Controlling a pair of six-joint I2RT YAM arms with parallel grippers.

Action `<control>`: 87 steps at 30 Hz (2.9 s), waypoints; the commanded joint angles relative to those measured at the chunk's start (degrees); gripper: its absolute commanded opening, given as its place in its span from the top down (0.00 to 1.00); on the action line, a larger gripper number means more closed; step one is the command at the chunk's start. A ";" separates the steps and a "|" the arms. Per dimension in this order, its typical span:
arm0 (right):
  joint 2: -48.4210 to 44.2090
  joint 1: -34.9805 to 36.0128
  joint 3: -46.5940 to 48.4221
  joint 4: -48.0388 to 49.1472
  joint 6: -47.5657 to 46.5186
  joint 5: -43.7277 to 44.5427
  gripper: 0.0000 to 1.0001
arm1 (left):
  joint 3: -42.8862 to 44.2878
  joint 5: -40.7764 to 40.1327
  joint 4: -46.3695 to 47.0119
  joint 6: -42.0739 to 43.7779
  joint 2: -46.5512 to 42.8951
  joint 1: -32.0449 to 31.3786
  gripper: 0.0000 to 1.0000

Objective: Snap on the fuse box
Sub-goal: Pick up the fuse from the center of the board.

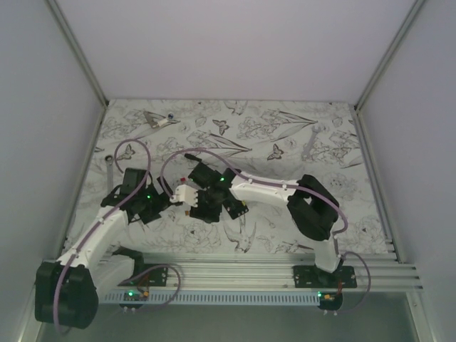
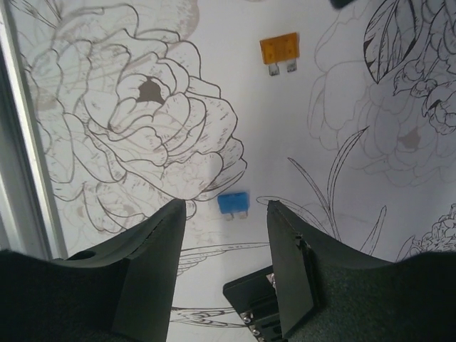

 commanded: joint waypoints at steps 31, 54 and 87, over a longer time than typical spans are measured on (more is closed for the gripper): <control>9.91 1.35 5.85 -5.91 -2.09 7.44 0.59 | -5.78 -8.40 -2.71 -4.78 -8.95 7.82 0.00; 1.31 -3.56 2.98 0.45 21.58 8.71 0.77 | -3.67 -1.14 -1.76 -2.35 -9.25 5.83 0.00; -23.67 -9.65 -23.84 33.63 61.45 22.51 0.75 | -0.42 -14.71 28.78 -0.21 3.30 -30.10 0.34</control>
